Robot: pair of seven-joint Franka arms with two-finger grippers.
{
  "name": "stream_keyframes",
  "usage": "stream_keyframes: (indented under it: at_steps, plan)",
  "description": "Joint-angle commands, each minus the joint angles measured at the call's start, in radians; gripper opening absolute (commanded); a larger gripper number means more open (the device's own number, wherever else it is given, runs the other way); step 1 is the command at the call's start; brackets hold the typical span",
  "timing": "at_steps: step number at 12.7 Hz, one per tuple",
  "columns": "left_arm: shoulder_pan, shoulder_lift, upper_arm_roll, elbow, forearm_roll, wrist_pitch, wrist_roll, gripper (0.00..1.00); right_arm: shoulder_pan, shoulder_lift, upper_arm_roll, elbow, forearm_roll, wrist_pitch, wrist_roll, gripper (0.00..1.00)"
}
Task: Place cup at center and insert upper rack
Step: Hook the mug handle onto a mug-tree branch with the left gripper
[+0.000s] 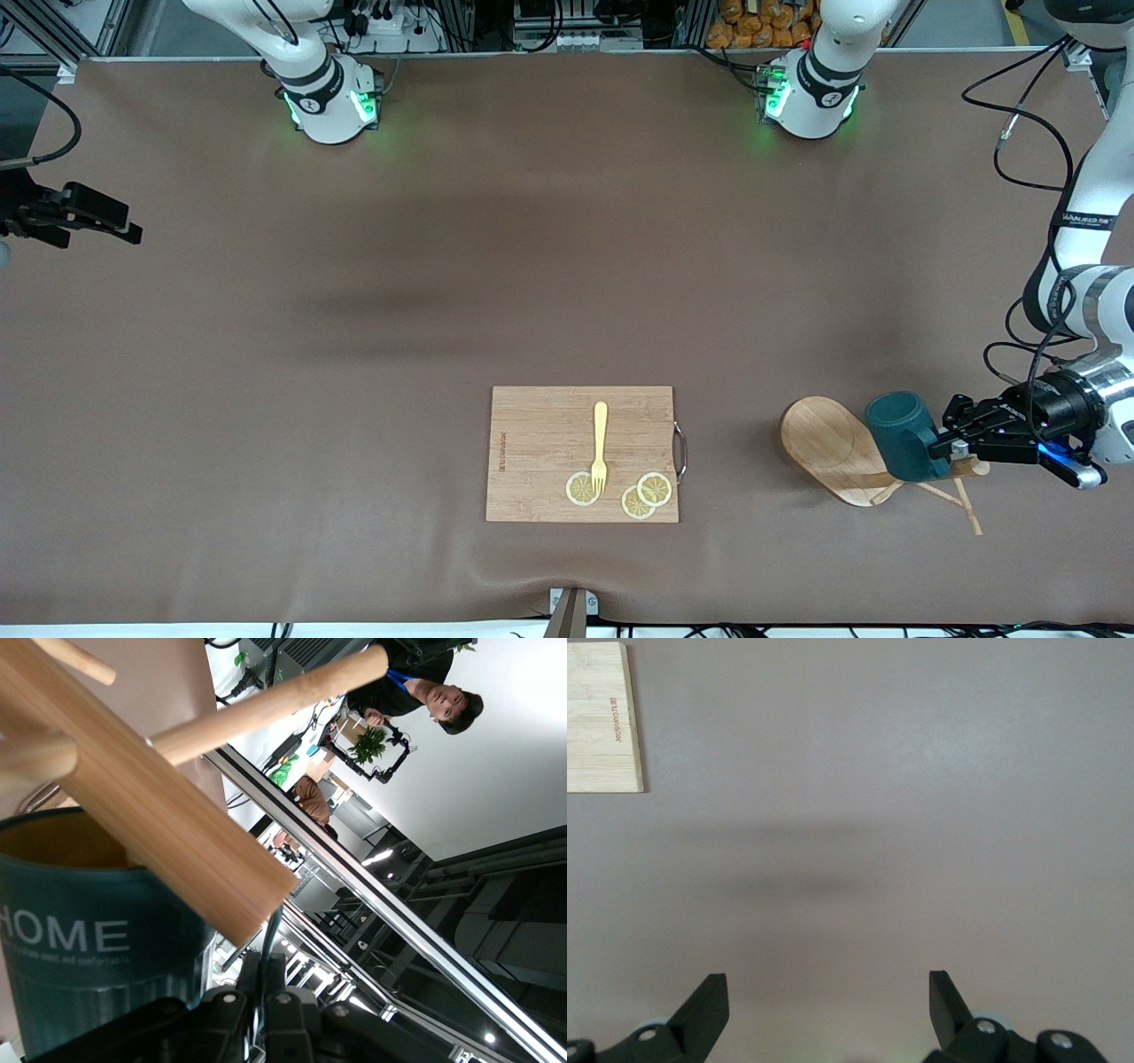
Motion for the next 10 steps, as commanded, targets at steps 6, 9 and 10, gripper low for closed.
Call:
stream_keyframes:
  at_steps: [6, 9, 10]
  plan:
    - [0.020, 0.010, -0.005, -0.019, -0.039, -0.022, 0.060, 0.11, 0.014, 0.009, -0.007, 0.018, -0.015, -0.012, 0.007, 1.00]
    - [0.020, 0.010, -0.005, -0.017, -0.039, -0.022, 0.062, 0.80, 0.014, 0.009, -0.007, 0.018, -0.015, -0.010, 0.007, 1.00]
    - [0.020, 0.010, -0.003, -0.017, -0.039, -0.022, 0.060, 1.00, 0.014, 0.009, -0.007, 0.018, -0.015, -0.012, 0.007, 1.00]
